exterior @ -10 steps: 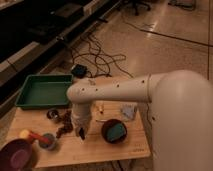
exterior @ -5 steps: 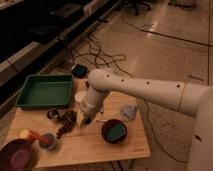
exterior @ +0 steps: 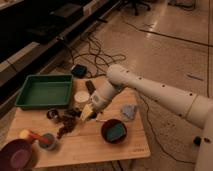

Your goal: Wipe purple bowl with brush

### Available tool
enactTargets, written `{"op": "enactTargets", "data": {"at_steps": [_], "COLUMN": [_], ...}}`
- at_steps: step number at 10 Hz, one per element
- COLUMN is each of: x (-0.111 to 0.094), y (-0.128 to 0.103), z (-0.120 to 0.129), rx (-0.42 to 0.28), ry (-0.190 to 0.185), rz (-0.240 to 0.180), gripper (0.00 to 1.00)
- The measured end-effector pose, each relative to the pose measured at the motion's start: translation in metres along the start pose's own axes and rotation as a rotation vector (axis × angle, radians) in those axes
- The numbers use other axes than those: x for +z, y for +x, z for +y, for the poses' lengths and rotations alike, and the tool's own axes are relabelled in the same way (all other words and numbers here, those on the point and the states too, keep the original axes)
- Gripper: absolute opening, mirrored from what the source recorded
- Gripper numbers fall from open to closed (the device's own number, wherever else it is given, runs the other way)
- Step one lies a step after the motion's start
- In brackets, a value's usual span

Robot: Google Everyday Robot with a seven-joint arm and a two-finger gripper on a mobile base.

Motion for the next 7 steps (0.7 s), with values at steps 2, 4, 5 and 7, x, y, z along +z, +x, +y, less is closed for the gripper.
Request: {"op": "enactTargets", "data": {"at_steps": [2,4,5,7], "x": [-0.006,-0.005,-0.002,0.006], "y": [0.005,0.01,0.014,0.015], "z": [-0.007,-0.017,-0.028,-0.063], "rx": [-0.039,-0.078,-0.114,-0.209], "ry": [0.059,0.104,0.144,0.229], "rz": [-0.01,-0.023,-0.032,-0.054], "gripper": [0.0,0.0,0.0,0.0]}}
